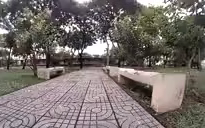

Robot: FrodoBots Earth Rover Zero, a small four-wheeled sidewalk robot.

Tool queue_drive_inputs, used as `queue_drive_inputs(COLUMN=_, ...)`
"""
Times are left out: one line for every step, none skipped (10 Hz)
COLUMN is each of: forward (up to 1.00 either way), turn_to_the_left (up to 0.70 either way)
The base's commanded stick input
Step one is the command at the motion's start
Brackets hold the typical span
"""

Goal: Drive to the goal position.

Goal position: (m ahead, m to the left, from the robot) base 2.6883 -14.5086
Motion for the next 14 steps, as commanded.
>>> queue_drive_inputs(forward=0.70, turn_to_the_left=0.00)
queue_drive_inputs(forward=0.70, turn_to_the_left=0.00)
queue_drive_inputs(forward=0.70, turn_to_the_left=0.00)
queue_drive_inputs(forward=0.70, turn_to_the_left=0.00)
queue_drive_inputs(forward=0.70, turn_to_the_left=0.00)
queue_drive_inputs(forward=0.70, turn_to_the_left=0.00)
queue_drive_inputs(forward=0.70, turn_to_the_left=0.00)
queue_drive_inputs(forward=0.70, turn_to_the_left=0.00)
queue_drive_inputs(forward=0.70, turn_to_the_left=0.00)
queue_drive_inputs(forward=0.70, turn_to_the_left=0.00)
queue_drive_inputs(forward=0.70, turn_to_the_left=0.00)
queue_drive_inputs(forward=0.70, turn_to_the_left=0.00)
queue_drive_inputs(forward=0.70, turn_to_the_left=0.00)
queue_drive_inputs(forward=0.72, turn_to_the_left=0.00)
